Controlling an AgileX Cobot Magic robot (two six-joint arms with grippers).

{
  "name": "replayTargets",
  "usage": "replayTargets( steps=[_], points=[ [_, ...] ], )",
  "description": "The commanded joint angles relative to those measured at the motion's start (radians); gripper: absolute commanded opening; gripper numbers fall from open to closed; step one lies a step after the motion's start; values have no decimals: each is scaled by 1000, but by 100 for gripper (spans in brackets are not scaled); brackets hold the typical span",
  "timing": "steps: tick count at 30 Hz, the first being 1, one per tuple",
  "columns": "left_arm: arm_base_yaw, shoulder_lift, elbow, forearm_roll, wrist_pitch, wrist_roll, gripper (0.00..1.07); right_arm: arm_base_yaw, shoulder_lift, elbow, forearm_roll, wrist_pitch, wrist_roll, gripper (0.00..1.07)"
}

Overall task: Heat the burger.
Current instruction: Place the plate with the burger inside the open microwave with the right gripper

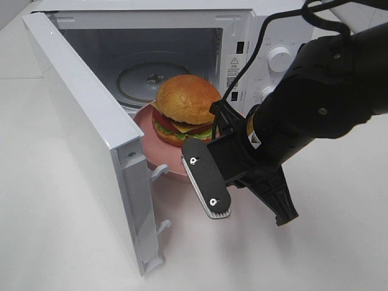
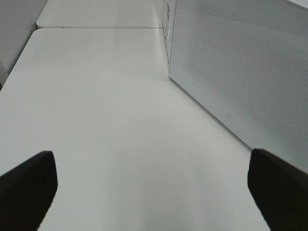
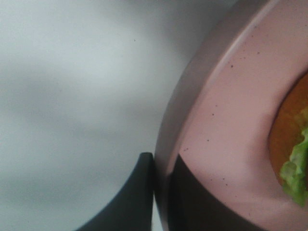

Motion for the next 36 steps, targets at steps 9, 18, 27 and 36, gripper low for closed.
replayTargets(
  steps=[9,18,27,36],
  points=[
    [-5,-17,1,-1,-7,-5,105,-22,98,-119,-12,-61,-27,0],
    [-5,-17,1,-1,-7,-5,105,-22,128,-164,-12,-57,-35,0],
    [-5,-17,1,-1,-7,-5,105,-33,128,-172,-10,-58,-46,0],
    [-5,-17,1,-1,-7,-5,105,-72,135,-190,-10,-58,-86,0]
  ],
)
